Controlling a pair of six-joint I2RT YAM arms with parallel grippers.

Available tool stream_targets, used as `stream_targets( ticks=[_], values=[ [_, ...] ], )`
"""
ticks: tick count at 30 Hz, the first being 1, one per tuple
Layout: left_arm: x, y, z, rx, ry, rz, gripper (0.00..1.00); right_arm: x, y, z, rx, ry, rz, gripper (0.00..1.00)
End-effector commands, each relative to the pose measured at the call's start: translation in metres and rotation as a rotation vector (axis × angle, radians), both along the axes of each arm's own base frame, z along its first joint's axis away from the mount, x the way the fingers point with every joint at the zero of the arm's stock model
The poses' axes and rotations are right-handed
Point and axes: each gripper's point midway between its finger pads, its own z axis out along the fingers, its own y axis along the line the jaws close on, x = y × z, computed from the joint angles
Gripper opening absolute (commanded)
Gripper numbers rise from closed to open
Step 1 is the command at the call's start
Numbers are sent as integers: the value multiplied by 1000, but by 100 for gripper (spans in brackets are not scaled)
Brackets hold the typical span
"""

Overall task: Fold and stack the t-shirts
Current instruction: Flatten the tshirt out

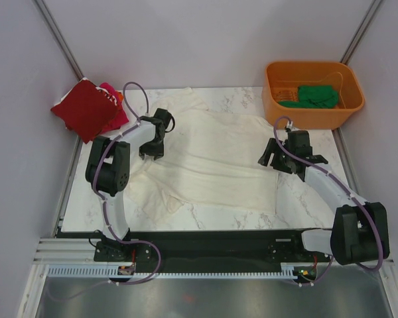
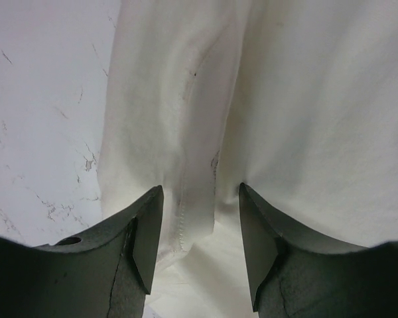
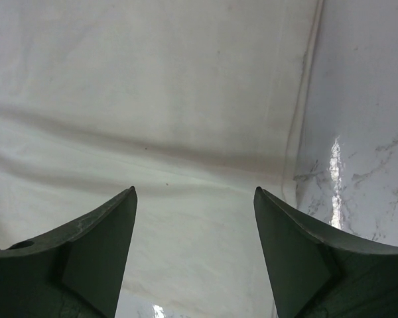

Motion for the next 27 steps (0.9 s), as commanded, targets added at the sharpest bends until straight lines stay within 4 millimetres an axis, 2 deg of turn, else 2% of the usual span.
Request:
stream_targets(
  ticks=[1,7,13,18,23,27],
  values=[
    [7,2,23,-16,-77,40,57,-11,9,-27,46,51,13,78],
    [9,3,31,-23,-99,44,57,-25,10,-61,59,116,7,63],
    [9,12,42,-31,-127,66,57,-35,1,-87,23,179,-28,64],
    [2,25,30,-18,-88,93,57,-36,-6,-91,25,189,-55,65],
    [-1,25,21,-10,-62,92,57,-34,-5,-88,32,181,-48,65],
    [0,25,27,-15,-79,92,57,-34,-6,-87,33,176,-47,65]
  ],
)
